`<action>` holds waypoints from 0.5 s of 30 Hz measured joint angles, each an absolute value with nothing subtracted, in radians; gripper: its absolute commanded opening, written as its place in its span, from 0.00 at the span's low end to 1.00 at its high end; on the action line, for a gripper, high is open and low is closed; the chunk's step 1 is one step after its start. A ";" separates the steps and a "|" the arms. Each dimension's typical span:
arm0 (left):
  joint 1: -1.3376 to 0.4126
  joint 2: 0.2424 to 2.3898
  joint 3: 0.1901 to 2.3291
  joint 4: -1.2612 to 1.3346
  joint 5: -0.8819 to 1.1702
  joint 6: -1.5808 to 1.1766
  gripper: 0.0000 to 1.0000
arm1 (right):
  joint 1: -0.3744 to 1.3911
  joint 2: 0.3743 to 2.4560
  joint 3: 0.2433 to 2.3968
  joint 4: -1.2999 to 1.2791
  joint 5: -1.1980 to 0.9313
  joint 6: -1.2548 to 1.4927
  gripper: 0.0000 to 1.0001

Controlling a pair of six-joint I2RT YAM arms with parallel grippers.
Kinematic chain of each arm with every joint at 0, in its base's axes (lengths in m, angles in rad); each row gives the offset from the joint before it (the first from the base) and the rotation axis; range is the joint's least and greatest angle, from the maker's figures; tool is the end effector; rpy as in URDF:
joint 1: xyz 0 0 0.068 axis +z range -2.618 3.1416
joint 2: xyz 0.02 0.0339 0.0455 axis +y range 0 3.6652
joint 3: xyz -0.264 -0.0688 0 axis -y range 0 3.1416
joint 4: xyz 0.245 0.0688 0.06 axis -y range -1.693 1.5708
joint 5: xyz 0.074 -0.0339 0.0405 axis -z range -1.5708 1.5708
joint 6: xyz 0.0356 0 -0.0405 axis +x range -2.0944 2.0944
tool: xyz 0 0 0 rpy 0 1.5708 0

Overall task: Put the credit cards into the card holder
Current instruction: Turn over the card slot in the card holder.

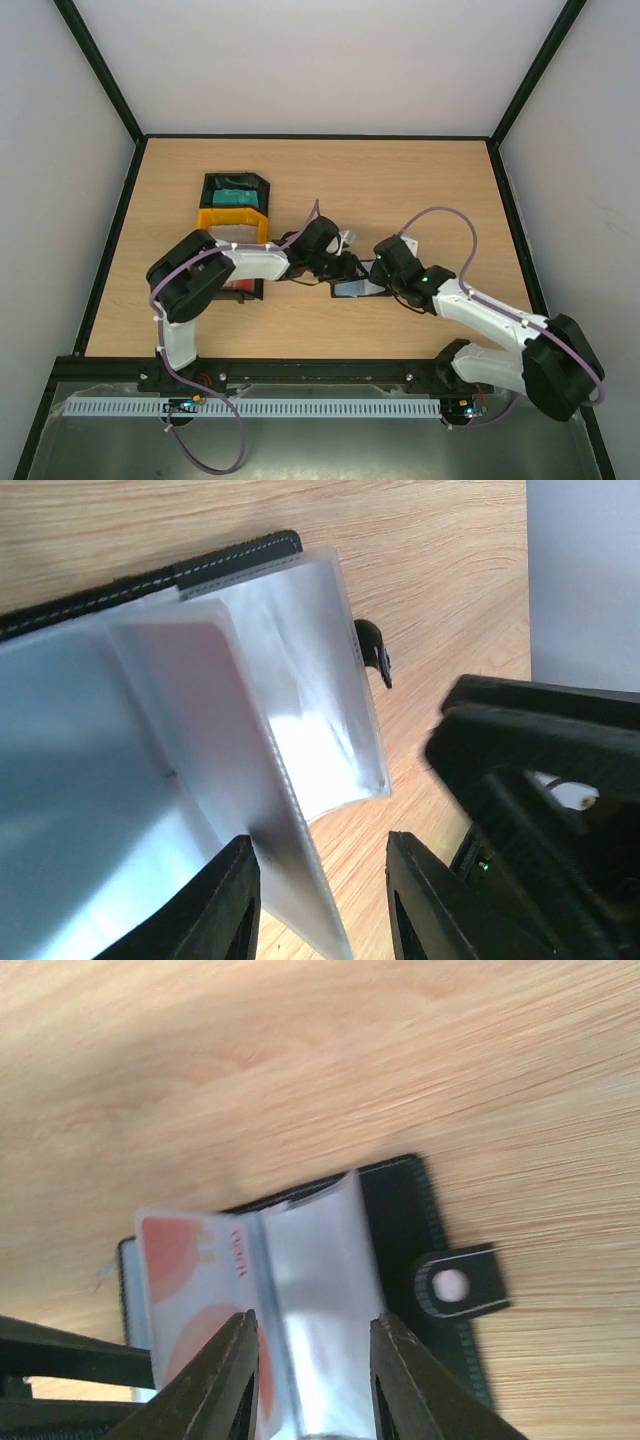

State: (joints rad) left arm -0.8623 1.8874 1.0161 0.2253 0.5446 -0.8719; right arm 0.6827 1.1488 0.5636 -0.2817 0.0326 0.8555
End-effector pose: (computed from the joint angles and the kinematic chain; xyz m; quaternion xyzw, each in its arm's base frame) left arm 0.2393 -0.3076 0.1527 0.1158 0.8626 -0.4833 0.0945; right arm 0.1716 0.1380 0.1855 0.0866 0.9346 0.2287 0.2583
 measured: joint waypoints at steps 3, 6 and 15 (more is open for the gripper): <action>-0.866 1.916 1.048 0.218 0.548 -0.865 0.39 | 0.680 1.095 0.564 -0.339 0.136 0.901 0.35; -0.876 1.950 1.098 0.202 0.551 -0.855 0.42 | 0.673 1.044 0.564 -0.388 0.210 0.937 0.38; -0.904 2.059 1.240 0.107 0.522 -0.844 0.45 | 0.636 0.894 0.559 -0.443 0.315 0.995 0.43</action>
